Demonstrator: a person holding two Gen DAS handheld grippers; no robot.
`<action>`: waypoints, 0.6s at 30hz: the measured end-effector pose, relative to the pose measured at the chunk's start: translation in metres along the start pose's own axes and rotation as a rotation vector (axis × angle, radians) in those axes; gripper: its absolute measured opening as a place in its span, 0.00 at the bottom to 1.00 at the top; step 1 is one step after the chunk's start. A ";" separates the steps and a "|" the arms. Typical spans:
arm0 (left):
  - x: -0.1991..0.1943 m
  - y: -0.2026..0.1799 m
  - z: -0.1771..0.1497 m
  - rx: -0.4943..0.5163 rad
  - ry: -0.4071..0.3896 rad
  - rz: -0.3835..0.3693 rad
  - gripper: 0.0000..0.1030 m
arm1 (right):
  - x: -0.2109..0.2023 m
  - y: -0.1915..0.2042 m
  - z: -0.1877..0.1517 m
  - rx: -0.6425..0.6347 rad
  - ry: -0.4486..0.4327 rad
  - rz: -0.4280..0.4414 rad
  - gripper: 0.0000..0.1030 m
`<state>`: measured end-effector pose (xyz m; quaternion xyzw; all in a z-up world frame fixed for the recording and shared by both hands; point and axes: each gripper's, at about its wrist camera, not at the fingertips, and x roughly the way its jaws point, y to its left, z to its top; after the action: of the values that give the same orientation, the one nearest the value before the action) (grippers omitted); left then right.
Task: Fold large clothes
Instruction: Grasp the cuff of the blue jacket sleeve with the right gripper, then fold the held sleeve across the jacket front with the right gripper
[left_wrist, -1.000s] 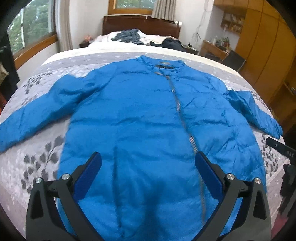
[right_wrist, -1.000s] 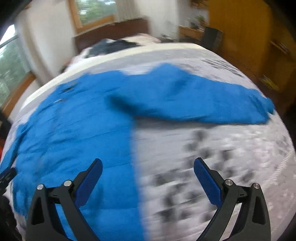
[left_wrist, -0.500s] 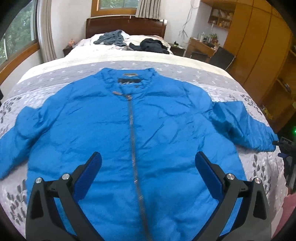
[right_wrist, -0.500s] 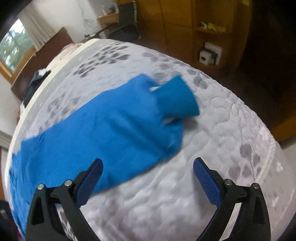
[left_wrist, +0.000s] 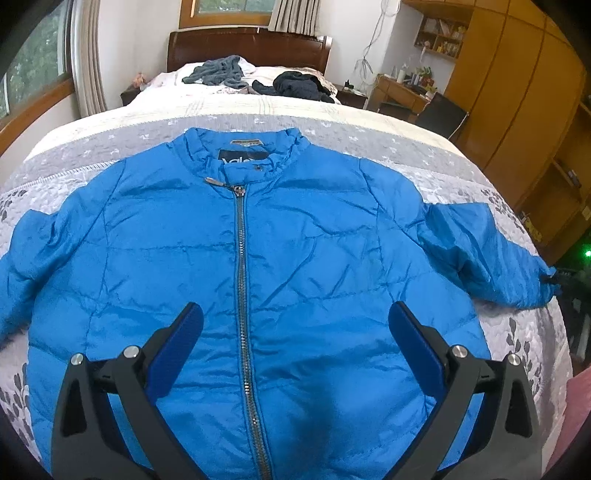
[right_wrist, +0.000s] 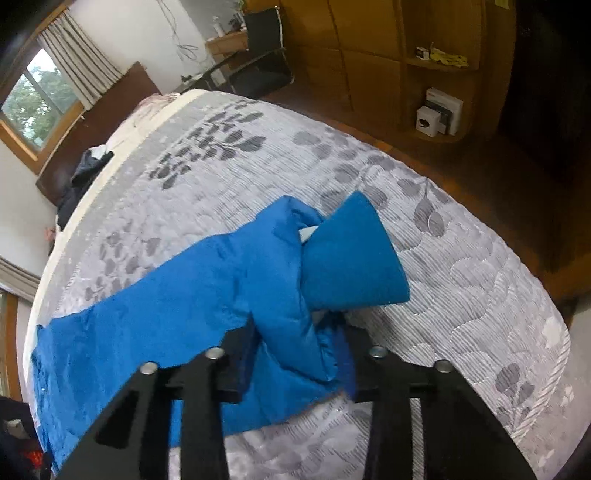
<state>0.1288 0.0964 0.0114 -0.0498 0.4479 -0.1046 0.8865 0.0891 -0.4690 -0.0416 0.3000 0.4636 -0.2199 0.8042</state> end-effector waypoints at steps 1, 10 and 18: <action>-0.001 0.001 0.000 0.003 -0.001 0.000 0.96 | -0.003 -0.002 0.000 0.006 -0.007 0.005 0.31; -0.011 0.032 -0.005 -0.024 -0.002 0.022 0.96 | -0.012 0.000 -0.006 0.022 -0.044 -0.036 0.28; -0.026 0.071 -0.009 -0.071 -0.030 0.048 0.96 | -0.081 0.070 -0.015 -0.095 -0.175 0.066 0.27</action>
<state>0.1172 0.1714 0.0134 -0.0720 0.4389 -0.0667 0.8932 0.0856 -0.4019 0.0427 0.2564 0.3913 -0.1967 0.8617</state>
